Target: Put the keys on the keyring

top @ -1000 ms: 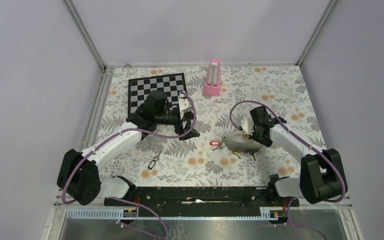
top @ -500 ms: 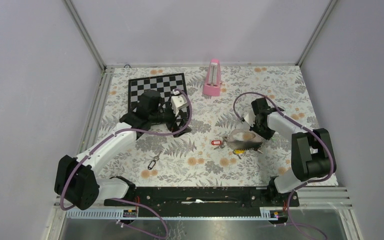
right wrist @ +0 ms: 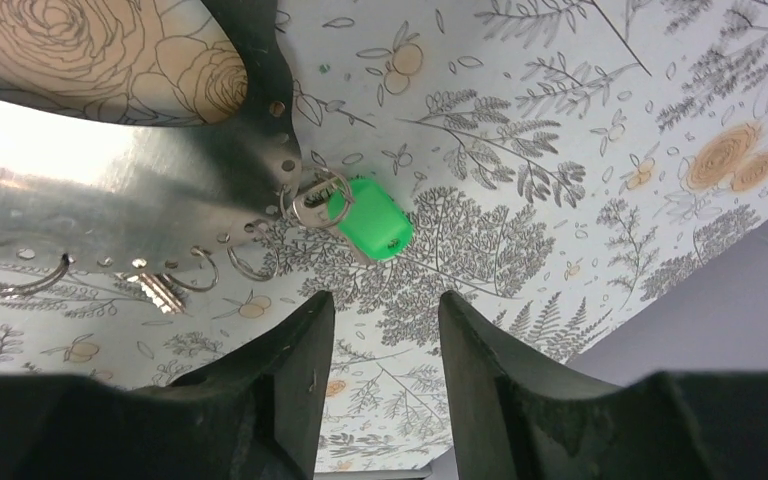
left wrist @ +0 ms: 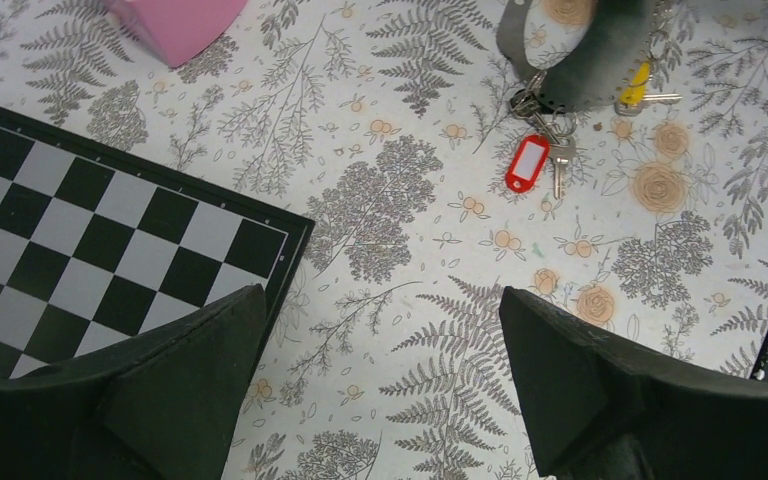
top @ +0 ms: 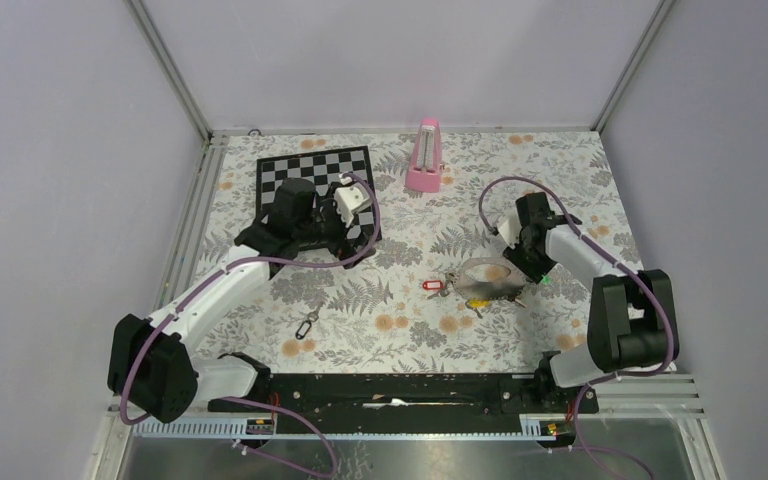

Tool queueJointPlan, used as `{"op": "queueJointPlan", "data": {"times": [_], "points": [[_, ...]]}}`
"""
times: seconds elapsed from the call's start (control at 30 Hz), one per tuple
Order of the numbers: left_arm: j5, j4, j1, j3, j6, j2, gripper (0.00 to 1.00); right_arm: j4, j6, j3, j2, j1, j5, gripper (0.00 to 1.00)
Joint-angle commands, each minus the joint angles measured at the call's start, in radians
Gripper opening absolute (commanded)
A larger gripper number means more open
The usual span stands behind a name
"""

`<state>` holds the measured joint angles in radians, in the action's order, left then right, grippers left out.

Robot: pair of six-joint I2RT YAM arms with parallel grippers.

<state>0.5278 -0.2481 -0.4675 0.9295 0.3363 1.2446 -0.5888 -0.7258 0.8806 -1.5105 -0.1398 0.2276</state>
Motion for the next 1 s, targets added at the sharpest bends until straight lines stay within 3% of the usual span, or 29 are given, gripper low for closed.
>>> {"op": "queueJointPlan", "data": {"times": [0.0, 0.3, 0.5, 0.97], "points": [[-0.055, 0.016, 0.014, 0.043, -0.029, -0.01, 0.99, -0.055, 0.064, 0.017, 0.076, 0.023, -0.113, 0.5], [0.003, 0.009, 0.017, 0.061, -0.114, 0.006, 0.99, -0.096, 0.195, 0.024, 0.088, 0.055, -0.348, 0.47], [0.025, 0.012, 0.018, 0.067, -0.132, 0.003, 0.99, -0.064, 0.203, 0.019, 0.053, 0.123, -0.394, 0.42], [0.041, 0.041, 0.018, 0.036, -0.145, 0.0, 0.99, -0.031, 0.194, -0.006, 0.008, 0.214, -0.463, 0.4]]}}
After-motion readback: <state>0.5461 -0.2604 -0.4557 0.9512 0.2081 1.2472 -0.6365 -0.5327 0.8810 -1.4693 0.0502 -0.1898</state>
